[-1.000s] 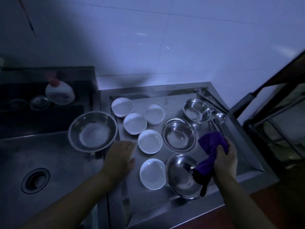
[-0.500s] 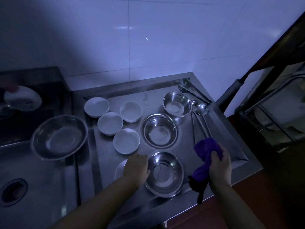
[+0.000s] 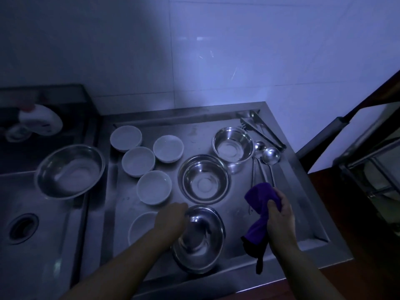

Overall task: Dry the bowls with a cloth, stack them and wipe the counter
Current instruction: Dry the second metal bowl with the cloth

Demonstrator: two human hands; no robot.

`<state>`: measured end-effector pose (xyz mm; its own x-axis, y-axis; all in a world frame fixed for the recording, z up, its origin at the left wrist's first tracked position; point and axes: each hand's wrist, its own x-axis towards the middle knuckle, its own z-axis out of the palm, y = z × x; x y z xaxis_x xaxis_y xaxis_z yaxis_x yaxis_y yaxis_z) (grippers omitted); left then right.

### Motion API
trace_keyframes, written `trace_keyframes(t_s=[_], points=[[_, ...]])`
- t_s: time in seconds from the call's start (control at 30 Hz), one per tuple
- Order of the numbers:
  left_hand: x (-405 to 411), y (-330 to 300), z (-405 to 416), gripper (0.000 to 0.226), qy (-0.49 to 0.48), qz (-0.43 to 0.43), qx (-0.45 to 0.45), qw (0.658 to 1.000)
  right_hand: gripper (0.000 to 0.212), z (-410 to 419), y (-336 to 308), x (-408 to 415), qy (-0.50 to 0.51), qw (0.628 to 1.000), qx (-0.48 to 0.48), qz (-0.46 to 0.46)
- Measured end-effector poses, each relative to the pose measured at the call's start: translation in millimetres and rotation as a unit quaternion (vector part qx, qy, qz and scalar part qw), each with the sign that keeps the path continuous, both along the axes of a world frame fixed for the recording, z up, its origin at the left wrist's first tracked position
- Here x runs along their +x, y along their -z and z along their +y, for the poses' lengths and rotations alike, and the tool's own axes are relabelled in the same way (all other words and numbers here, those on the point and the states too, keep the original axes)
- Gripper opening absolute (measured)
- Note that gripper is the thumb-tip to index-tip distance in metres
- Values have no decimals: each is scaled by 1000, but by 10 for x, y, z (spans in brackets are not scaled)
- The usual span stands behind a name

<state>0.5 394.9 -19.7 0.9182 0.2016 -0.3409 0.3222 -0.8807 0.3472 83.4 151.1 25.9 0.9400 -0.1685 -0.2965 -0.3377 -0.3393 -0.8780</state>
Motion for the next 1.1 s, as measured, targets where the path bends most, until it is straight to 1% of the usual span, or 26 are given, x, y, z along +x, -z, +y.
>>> trace_keyframes(t_s=[0.1,0.17,0.27,0.3,0.37,0.4,0.47,0.53,0.6,0.67,0.73,0.77,0.83,0.9,0.93,0.97,1.03,1.07,1.1], points=[[55,-120,10,12,-27,-30,-27,999,35,-92,-44,109,-10,1000,1,-16],[85,-238,25,13,-69,-59,-53,994,36,-138,-67,175,-16,999,5,-28],[108,-426,39,24,-120,-118,-94,981,34,-162,-109,260,-25,999,6,-45],[112,-485,43,23,-123,-138,-100,978,33,-159,-127,285,-29,998,5,-51],[110,-613,60,10,-115,-178,-98,972,33,-133,-173,320,-41,997,12,-60],[104,-673,70,10,-105,-195,-94,971,34,-113,-195,332,-45,997,17,-64],[78,-791,92,26,-77,-222,-81,969,34,-72,-247,351,-52,996,26,-74],[27,-964,101,38,-50,-256,-58,964,33,-24,-308,366,-66,993,40,-86],[-44,-1134,107,41,-41,-301,-58,951,34,26,-383,387,-85,990,54,-95],[-117,-1269,130,44,-54,-330,-79,939,39,110,-528,382,-96,988,63,-107],[-178,-1355,159,42,-89,-331,-112,933,42,219,-728,325,-101,982,50,-153],[-200,-1390,175,42,-115,-329,-138,927,43,277,-836,270,-101,975,41,-196],[-237,-1509,212,49,-174,-338,-210,901,45,409,-1061,109,-104,942,46,-315],[-267,-1699,246,56,-213,-345,-257,877,45,558,-1270,-60,-138,887,53,-438],[-284,-1795,259,53,-225,-344,-275,869,42,641,-1349,-131,-176,852,34,-492],[-304,-1882,266,47,-236,-345,-301,857,41,732,-1404,-188,-218,813,-3,-539],[-348,-2045,270,32,-266,-349,-360,823,41,945,-1467,-245,-280,732,-122,-609],[-376,-2105,270,27,-280,-353,-387,805,49,1056,-1473,-265,-293,703,-191,-620],[-407,-2151,271,24,-287,-360,-405,790,58,1156,-1456,-296,-303,689,-244,-611]])
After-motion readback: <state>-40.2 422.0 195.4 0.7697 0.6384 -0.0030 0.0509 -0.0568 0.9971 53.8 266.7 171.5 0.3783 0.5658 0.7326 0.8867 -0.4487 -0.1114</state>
